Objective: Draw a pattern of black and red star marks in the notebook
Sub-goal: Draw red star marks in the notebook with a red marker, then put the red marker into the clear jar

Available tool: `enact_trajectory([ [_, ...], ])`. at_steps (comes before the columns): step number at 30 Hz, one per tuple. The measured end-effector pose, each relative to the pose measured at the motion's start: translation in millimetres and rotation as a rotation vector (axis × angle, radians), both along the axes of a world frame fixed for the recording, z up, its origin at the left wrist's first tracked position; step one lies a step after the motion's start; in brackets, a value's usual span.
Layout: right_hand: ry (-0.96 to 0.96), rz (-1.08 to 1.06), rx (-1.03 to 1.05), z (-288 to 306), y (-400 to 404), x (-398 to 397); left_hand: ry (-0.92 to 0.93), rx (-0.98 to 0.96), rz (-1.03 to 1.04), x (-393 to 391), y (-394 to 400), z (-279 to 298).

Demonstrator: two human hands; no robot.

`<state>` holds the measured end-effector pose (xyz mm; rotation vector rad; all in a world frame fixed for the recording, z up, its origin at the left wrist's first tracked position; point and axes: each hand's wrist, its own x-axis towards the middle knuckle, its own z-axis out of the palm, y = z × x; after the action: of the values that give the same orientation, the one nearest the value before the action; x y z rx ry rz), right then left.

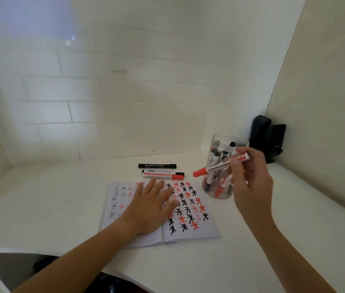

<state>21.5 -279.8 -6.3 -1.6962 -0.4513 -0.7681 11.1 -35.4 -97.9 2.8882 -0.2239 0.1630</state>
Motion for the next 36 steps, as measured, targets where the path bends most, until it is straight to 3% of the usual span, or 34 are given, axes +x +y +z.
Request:
enact_trajectory([
  [4, -0.256, -0.242, -0.005, 50.1, -11.0, 14.4, 0.009, -0.001, 0.006, -0.7, 0.1, 0.7],
  [8, -0.323, -0.373, -0.131, 75.4, -19.7, 45.8, 0.003, -0.02, 0.012, -0.4, -0.5, 1.9],
  [11, -0.148, -0.377, -0.433, 63.8, -25.2, 82.3, 0.0, -0.024, 0.008, -0.6, 0.3, 1.5],
  [13, 0.014, -0.435, -0.759, 53.9, -25.1, 97.7, -0.001, -0.018, 0.009, -1.3, 0.0, 1.8],
  [15, 0.04, -0.503, -1.01, 48.6, -27.2, 103.2, 0.001, -0.024, 0.009, -2.2, -0.6, 3.2],
  [19, 0.098, -0.467, -1.025, 44.4, -23.3, 99.1, -0.001, -0.024, 0.007, -2.7, -0.3, 4.1],
  [23, -0.18, -0.651, -0.873, 38.3, -16.1, 86.3, -0.003, -0.014, 0.005, -0.7, 0.7, 2.1],
  [25, -0.377, -0.599, -0.83, 33.7, -2.6, 73.4, -0.009, -0.013, 0.005, 0.2, 0.5, 1.8],
  [27, -0.506, -0.342, -0.859, 26.0, 19.8, 58.5, -0.012, -0.013, 0.011, 0.3, -0.2, 1.2],
  [30, -0.24, 0.028, -1.054, 3.0, 59.9, 50.1, -0.023, -0.018, 0.026, 0.9, -1.3, -0.5],
  [32, -0.058, 0.071, -1.115, -20.0, 80.5, 63.3, -0.027, -0.032, 0.031, 1.5, -0.6, -2.1],
  [36, 0.095, 0.014, -1.034, -57.2, 98.8, 92.9, -0.03, -0.04, 0.034, 1.9, 0.3, -4.6],
])
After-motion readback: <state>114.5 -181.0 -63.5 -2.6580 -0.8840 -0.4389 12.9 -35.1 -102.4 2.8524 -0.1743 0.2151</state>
